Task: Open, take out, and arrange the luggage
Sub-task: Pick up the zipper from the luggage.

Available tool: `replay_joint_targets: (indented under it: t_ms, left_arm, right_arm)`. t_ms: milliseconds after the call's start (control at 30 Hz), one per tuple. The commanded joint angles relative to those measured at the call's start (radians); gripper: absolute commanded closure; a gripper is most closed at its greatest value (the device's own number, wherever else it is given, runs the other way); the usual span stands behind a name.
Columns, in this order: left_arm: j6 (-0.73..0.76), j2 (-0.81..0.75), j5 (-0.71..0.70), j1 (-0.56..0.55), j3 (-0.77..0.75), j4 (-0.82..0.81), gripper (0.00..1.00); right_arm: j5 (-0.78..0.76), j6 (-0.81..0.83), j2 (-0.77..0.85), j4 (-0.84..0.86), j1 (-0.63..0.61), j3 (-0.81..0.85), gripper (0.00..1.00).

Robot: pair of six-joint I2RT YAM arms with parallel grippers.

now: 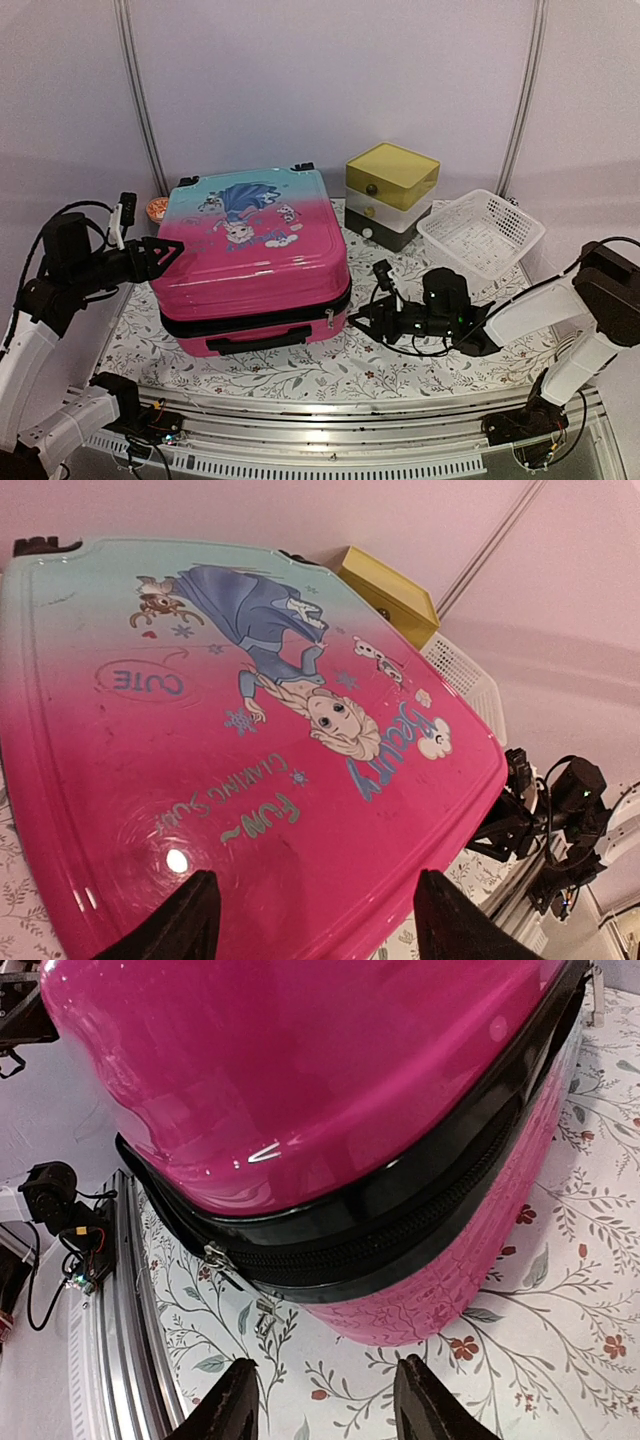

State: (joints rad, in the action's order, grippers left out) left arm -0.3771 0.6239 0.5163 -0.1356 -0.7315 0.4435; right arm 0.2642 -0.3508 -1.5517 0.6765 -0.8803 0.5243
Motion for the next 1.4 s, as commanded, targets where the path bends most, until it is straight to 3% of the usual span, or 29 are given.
replay_joint_targets:
  t_ms: [0, 233, 567, 900, 1233, 1367]
  left_arm:
    - [0.014, 0.005, -0.007, -0.009, -0.025, 0.003, 0.32]
    - [0.018, -0.004, -0.013, -0.010, -0.026, 0.023, 0.32]
    - [0.017, -0.007, -0.030, -0.011, -0.022, 0.034, 0.32]
    - [0.014, -0.012, -0.042, -0.012, -0.025, 0.035, 0.32]
    - [0.019, -0.013, -0.055, -0.012, -0.025, 0.047, 0.32]
    - [0.016, -0.007, -0.119, -0.013, -0.030, 0.072, 0.32]
  right_arm:
    - [-0.047, -0.018, -0.088, 0.219, -0.043, 0.022, 0.54]
    - [-0.126, -0.045, -0.238, 0.294, -0.123, 0.098, 0.59]
    - [-0.210, -0.119, -0.301, 0.326, -0.152, 0.117, 0.68]
    - [-0.316, -0.142, -0.267, 0.307, -0.161, 0.108, 0.97]
    - [-0.538, -0.104, -0.137, 0.115, -0.160, 0.026, 0.98]
    - [-0.601, -0.097, -0.110, 0.023, -0.132, 0.021, 0.98]
